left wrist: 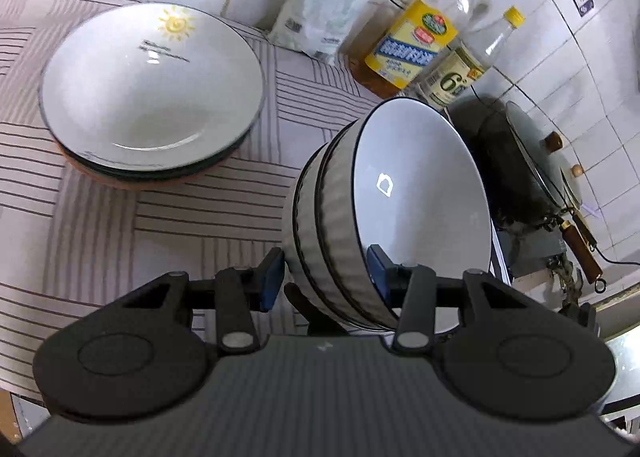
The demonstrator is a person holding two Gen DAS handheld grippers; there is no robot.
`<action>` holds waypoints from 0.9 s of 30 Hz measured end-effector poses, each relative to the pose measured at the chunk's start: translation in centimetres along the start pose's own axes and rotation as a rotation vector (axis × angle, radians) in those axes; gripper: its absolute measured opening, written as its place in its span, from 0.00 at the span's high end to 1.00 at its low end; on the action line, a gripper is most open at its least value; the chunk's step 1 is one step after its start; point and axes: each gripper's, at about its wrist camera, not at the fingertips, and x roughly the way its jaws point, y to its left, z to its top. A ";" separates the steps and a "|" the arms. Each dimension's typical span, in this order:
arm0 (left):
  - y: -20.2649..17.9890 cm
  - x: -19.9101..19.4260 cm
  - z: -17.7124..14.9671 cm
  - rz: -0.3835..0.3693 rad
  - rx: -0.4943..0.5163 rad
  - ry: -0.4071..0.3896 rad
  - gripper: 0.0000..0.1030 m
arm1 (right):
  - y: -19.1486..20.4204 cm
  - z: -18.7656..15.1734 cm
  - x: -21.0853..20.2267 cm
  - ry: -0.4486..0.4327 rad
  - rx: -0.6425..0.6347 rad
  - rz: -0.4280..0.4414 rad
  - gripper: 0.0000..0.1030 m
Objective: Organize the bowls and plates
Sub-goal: 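Lift the bowl stack with both grippers and carry it over the plate stack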
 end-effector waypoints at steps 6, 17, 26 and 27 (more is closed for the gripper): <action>1.7 -2.7 0.8 0.029 -0.014 -0.043 0.58 | 1.9 2.1 1.1 -0.031 -0.030 0.039 0.10; 5.6 -5.4 4.9 0.110 -0.035 -0.093 0.58 | 4.2 6.6 5.8 -0.075 -0.013 0.099 0.10; 9.2 -3.8 8.6 0.158 -0.024 -0.066 0.56 | 4.7 8.3 11.6 -0.021 0.005 0.133 0.11; 9.7 -3.4 8.8 0.162 -0.026 -0.064 0.56 | 4.8 8.2 12.4 -0.010 0.009 0.134 0.11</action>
